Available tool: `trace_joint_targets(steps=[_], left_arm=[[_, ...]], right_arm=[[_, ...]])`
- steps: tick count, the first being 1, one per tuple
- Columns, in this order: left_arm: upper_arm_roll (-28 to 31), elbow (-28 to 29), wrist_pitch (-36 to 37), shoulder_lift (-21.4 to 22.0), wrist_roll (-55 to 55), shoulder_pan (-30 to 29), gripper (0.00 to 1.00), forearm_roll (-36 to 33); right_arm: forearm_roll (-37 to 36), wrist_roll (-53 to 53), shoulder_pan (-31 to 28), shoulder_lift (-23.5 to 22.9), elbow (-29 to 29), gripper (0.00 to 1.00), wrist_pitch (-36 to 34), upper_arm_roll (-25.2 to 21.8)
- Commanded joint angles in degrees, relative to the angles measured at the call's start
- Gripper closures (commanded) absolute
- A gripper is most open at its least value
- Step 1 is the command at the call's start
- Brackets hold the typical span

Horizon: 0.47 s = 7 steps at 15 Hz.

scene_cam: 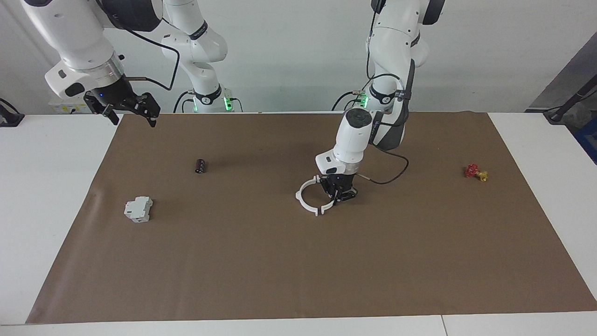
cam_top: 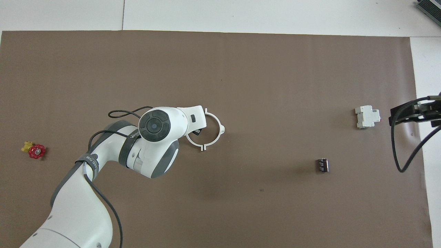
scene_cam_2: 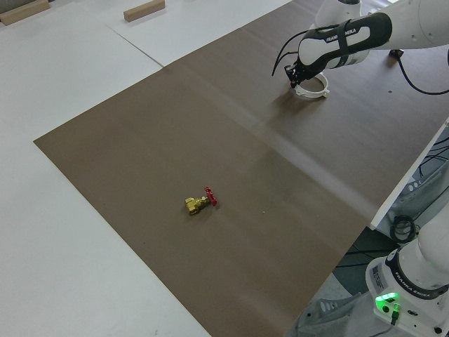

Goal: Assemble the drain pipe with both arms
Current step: 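Press the held half-ring onto the other half to close the ring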

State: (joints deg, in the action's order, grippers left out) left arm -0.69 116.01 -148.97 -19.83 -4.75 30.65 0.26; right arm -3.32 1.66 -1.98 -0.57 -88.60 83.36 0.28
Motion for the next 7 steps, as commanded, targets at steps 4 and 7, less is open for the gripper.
trace_joint_targets(steps=[4,7], left_arm=[[0.95,0.01,-1.58,0.14,0.01,1.43,1.0,-0.17],[1.04,-0.35,-2.54,-1.08,0.01,1.43,1.0,-0.17]], right_arm=[[1.21,0.01,-0.75,0.22,0.27,0.0,-0.48,0.34],[1.21,0.01,-0.75,0.22,0.27,0.0,-0.48,0.43]])
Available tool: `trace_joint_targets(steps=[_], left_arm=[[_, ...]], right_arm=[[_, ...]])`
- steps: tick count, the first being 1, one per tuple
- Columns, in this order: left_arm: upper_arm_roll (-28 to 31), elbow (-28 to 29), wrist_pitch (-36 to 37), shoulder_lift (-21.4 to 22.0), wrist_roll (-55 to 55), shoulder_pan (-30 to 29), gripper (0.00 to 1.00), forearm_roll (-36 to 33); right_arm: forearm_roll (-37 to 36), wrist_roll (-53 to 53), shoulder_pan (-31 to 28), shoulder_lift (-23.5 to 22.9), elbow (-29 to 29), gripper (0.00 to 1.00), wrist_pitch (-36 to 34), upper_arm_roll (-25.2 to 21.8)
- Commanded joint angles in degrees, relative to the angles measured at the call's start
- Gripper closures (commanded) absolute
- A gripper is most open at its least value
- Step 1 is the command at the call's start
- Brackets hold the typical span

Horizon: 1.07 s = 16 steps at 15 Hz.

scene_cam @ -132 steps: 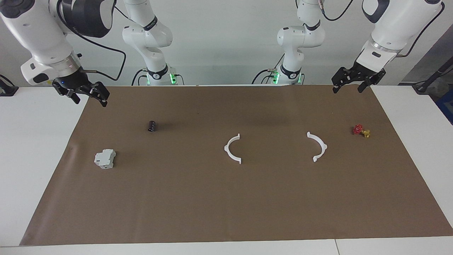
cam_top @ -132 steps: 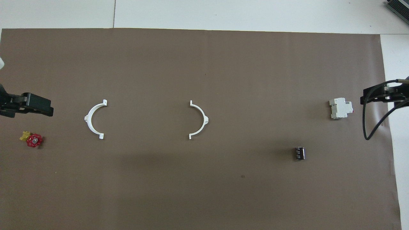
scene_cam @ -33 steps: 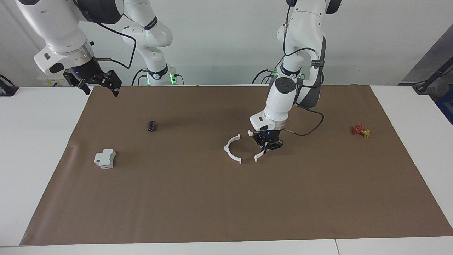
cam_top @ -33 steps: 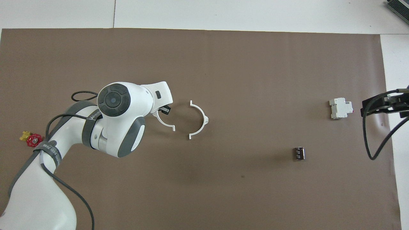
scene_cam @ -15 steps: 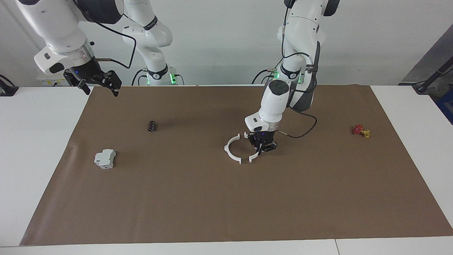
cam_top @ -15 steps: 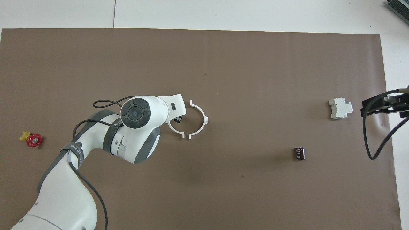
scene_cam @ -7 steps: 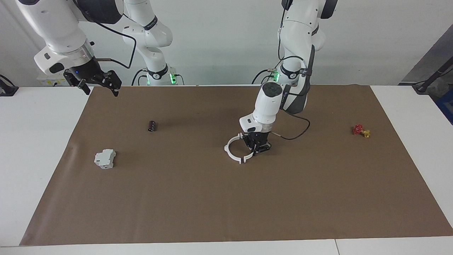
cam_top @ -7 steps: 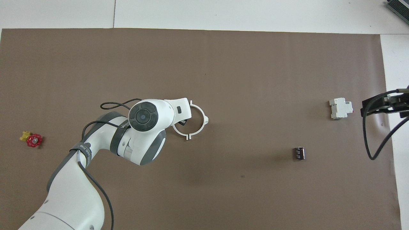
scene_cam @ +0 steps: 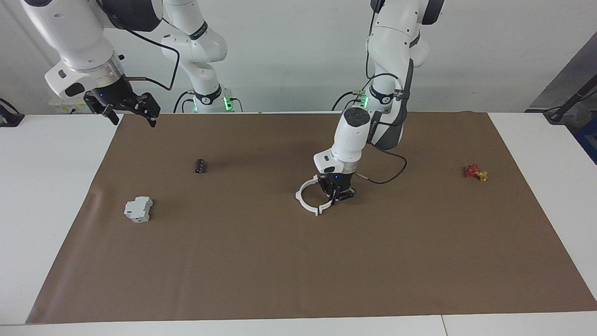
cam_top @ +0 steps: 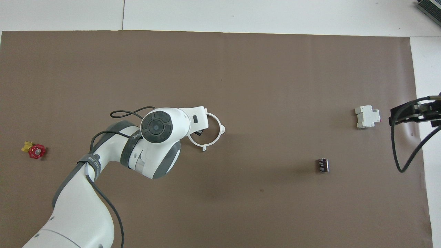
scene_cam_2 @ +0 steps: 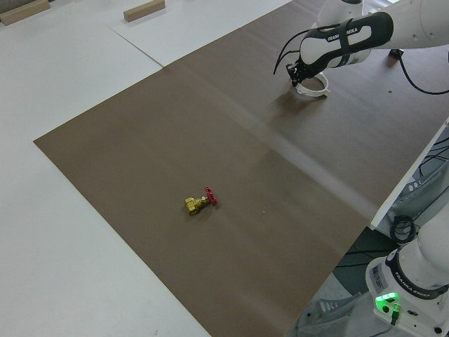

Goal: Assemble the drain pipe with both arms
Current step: 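Press the held half-ring onto the other half to close the ring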

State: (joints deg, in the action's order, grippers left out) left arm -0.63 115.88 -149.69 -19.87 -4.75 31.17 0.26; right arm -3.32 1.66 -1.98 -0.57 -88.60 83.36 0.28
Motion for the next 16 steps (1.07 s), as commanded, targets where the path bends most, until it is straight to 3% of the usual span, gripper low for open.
trace_joint_targets(steps=[1,15,16], left_arm=[[0.99,-0.05,-2.44,-1.13,0.01,0.91,1.0,-0.17],[0.9,-0.04,-2.89,-1.66,0.1,0.91,1.0,-0.17],[0.99,-0.04,-2.89,-1.58,0.18,1.0,0.89,-0.17]], right_arm=[[1.21,0.01,-0.75,0.22,0.27,0.0,-0.48,0.34],[1.21,0.01,-0.75,0.22,0.27,0.0,-0.48,0.34],[1.21,0.01,-0.75,0.22,0.27,0.0,-0.48,0.34]])
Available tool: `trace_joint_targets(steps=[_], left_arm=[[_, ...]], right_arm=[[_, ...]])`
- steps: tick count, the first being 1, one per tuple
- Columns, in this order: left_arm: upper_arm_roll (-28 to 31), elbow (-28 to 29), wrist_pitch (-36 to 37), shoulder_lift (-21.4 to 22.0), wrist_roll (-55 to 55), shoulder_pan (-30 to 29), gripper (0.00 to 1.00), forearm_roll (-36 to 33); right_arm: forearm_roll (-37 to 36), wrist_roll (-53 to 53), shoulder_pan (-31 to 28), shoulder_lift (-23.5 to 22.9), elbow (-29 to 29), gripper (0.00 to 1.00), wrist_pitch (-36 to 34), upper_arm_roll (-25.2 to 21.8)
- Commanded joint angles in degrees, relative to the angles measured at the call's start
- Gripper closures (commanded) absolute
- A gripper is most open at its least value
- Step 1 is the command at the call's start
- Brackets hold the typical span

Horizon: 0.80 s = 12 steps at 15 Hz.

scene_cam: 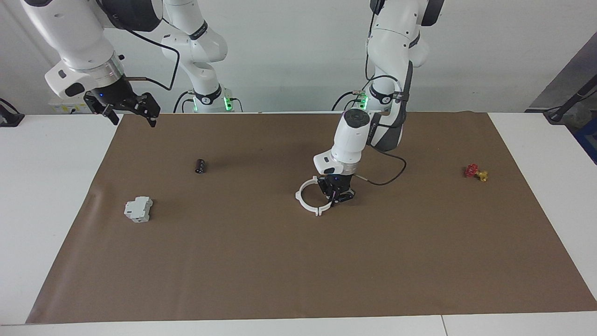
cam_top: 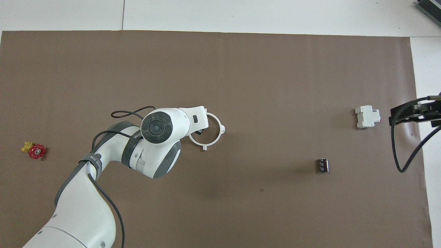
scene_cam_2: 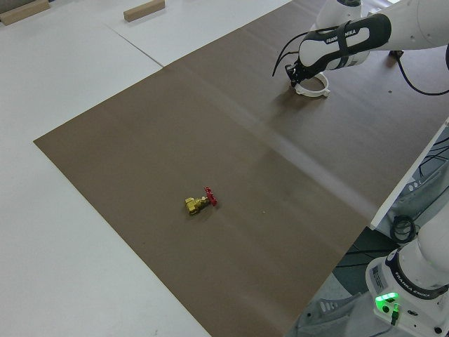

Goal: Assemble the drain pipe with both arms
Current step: 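Press the held half-ring onto the other half to close the ring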

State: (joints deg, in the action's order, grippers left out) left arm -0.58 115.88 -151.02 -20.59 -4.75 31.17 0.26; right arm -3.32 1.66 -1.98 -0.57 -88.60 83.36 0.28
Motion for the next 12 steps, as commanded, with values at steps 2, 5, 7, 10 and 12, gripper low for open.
trace_joint_targets(steps=[2,5,7,10,12], left_arm=[[0.84,-0.04,-2.43,-0.94,0.09,0.91,0.0,-0.17],[0.84,0.48,-4.9,-1.38,2.2,0.91,0.0,-0.17],[0.75,0.49,-4.99,-1.38,2.38,0.91,0.0,-0.17],[0.84,0.49,-4.9,-1.29,2.29,0.91,0.0,-0.17],[0.75,0.4,-4.46,-1.29,2.56,0.91,0.0,-0.17]], right_arm=[[1.21,0.01,-0.75,0.22,0.27,0.0,-0.48,0.43],[1.21,0.01,-0.75,0.22,0.27,0.0,-0.48,0.43],[1.21,0.01,-0.75,0.22,0.27,0.0,-0.48,0.34],[1.21,0.01,-0.75,0.22,0.27,0.0,-0.48,0.43],[1.21,0.01,-0.75,0.22,0.27,0.0,-0.48,0.34]])
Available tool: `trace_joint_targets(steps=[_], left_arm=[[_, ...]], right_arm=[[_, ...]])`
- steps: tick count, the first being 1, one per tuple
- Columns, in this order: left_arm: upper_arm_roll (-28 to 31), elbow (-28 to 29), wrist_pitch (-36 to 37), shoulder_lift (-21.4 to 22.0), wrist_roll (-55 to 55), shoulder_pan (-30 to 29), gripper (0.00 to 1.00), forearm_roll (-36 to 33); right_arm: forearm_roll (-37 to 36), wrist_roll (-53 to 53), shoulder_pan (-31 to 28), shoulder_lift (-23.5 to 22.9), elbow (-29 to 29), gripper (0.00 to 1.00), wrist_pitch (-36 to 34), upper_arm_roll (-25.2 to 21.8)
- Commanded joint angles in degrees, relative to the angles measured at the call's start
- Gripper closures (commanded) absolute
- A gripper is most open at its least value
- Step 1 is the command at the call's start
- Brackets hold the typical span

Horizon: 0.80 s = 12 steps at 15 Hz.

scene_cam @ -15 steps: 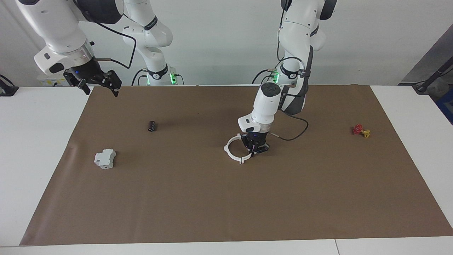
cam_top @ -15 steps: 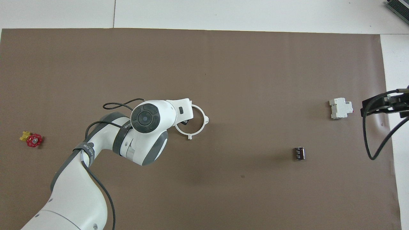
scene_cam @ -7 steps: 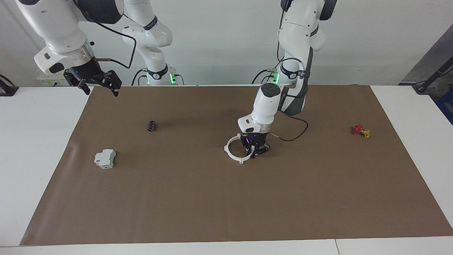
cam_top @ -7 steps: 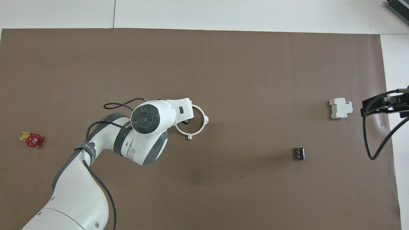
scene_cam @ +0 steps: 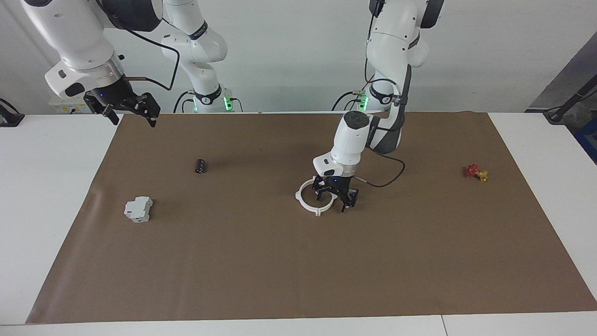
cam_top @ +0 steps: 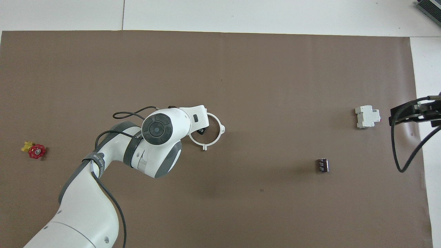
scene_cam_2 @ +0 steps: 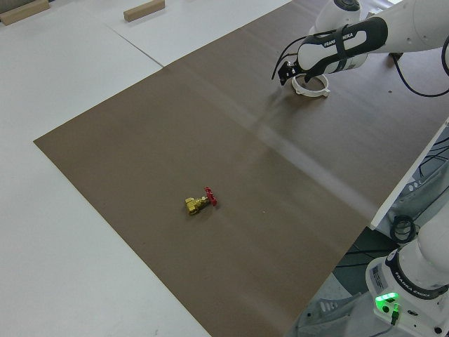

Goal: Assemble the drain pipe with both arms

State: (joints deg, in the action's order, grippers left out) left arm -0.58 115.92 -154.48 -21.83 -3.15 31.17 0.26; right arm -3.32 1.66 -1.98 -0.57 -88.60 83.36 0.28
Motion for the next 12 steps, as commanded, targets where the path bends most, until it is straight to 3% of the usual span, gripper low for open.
trace_joint_targets(steps=[1,3,5,8,10,12], left_arm=[[0.84,0.27,-0.74,-0.05,1.56,0.91,0.0,-0.17],[0.84,0.09,-0.3,1.08,4.46,0.73,0.0,-0.17],[1.1,0.18,4.76,5.29,5.87,0.12,0.0,-0.17],[1.81,-2.09,23.73,15.47,7.63,-4.96,0.0,-0.08],[1.98,-4.12,35.95,19.45,8.94,-9.88,0.0,-0.08],[1.9,-5.09,42.66,22.61,8.95,-15.24,0.0,-0.08]], right_arm=[[1.21,0.01,-0.75,0.22,0.27,0.0,-0.48,0.34],[1.21,0.01,-0.75,0.22,0.27,0.0,-0.48,0.43],[1.21,0.01,-0.75,0.22,0.27,0.0,-0.48,0.43],[1.21,0.01,-0.75,0.22,0.27,0.0,-0.48,0.43],[1.21,0.01,-0.75,0.22,0.27,0.0,-0.48,0.34],[1.21,0.01,-0.75,0.22,0.27,0.0,-0.48,0.34]])
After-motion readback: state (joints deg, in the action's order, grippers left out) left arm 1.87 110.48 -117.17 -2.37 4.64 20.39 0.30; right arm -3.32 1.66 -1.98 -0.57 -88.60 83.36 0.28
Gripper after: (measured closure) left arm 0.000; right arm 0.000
